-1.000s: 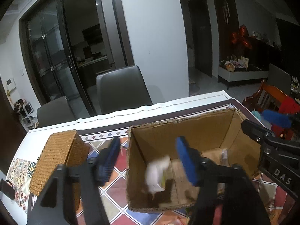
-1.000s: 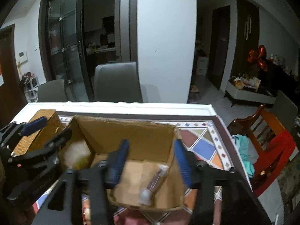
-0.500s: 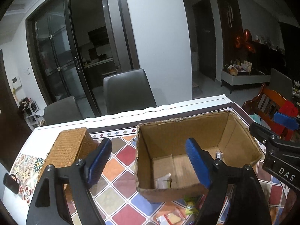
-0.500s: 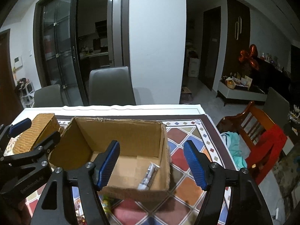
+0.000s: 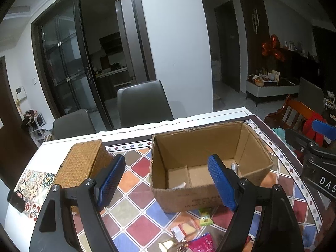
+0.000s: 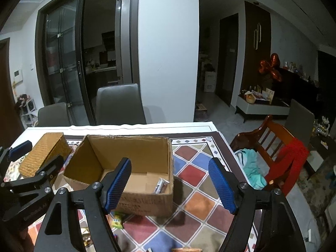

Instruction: Organize snacks

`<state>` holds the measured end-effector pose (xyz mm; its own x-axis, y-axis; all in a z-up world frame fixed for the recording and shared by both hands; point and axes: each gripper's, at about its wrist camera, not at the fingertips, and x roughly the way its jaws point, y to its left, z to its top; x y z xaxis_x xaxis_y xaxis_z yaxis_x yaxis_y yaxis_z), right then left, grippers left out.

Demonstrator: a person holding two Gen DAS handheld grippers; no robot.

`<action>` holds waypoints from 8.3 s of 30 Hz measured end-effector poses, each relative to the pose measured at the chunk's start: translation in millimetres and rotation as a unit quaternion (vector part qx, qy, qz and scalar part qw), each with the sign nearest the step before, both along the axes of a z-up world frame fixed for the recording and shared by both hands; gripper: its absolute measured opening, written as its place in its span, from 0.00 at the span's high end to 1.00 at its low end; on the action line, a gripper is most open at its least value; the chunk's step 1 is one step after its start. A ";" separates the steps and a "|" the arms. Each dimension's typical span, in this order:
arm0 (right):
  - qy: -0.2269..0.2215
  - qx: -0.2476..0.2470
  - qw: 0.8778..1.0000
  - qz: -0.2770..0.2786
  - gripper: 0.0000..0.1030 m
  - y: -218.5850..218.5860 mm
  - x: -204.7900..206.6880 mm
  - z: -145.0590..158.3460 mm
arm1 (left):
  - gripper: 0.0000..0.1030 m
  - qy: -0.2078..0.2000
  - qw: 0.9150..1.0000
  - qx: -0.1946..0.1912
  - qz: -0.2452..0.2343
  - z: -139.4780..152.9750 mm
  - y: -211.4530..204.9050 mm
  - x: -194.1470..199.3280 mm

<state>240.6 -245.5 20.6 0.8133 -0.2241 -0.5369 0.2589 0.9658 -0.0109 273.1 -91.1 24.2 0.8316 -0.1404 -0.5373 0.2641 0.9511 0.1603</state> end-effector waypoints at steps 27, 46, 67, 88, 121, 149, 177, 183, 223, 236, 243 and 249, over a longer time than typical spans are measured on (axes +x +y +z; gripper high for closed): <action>0.003 -0.013 1.000 -0.014 0.26 1.7 -68.8 -4.8 | 0.21 -0.003 1.000 -0.009 -0.005 -6.6 4.3 -68.3; 0.026 -0.009 0.999 -0.030 0.26 -5.7 -88.0 -33.4 | 0.21 0.011 1.000 -0.009 0.006 -39.8 2.7 -84.8; 0.081 0.004 0.996 -0.041 0.25 -15.7 -89.8 -92.4 | 0.09 0.058 0.998 0.003 0.007 -98.6 -8.8 -81.4; 0.139 0.022 0.989 -0.034 0.22 -22.8 -80.9 -150.3 | 0.09 0.121 0.992 0.026 0.012 -154.3 -21.4 -66.6; 0.211 0.038 0.976 -0.029 0.22 -23.7 -64.5 -197.6 | 0.51 0.187 0.982 0.032 0.016 -200.8 -25.1 -45.6; 0.186 0.057 0.981 -0.016 0.57 -23.5 -65.1 -181.2 | 0.69 0.157 0.987 0.039 0.003 -183.7 -25.2 -54.9; 0.107 0.030 0.994 0.012 0.57 5.1 -63.6 -104.5 | 0.69 0.085 0.996 0.009 0.021 -107.1 3.6 -62.7; 0.087 0.024 0.996 0.021 0.57 12.6 -62.2 -85.6 | 0.69 0.068 0.997 0.004 0.026 -87.1 12.7 -64.3; -0.002 -0.007 0.998 0.057 0.57 31.6 -13.2 -3.1 | 0.69 -0.009 1.000 -0.018 0.022 0.4 22.4 -23.0; -0.007 -0.012 0.998 0.062 0.57 29.8 16.8 -1.8 | 0.69 -0.011 1.000 -0.018 0.013 0.6 14.3 5.4; -0.004 -0.012 0.998 0.063 0.57 28.6 31.5 -3.7 | 0.69 -0.013 1.000 -0.019 0.007 0.7 7.6 23.3; -0.001 -0.011 0.998 0.062 0.57 24.1 43.4 -8.6 | 0.69 -0.015 1.000 -0.016 0.003 -0.8 1.8 39.4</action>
<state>284.0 -221.4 12.0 0.8368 -0.1326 -0.5313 0.1368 0.9901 -0.0317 312.4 -89.4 23.3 0.8483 -0.1515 -0.5075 0.2534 0.9575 0.1377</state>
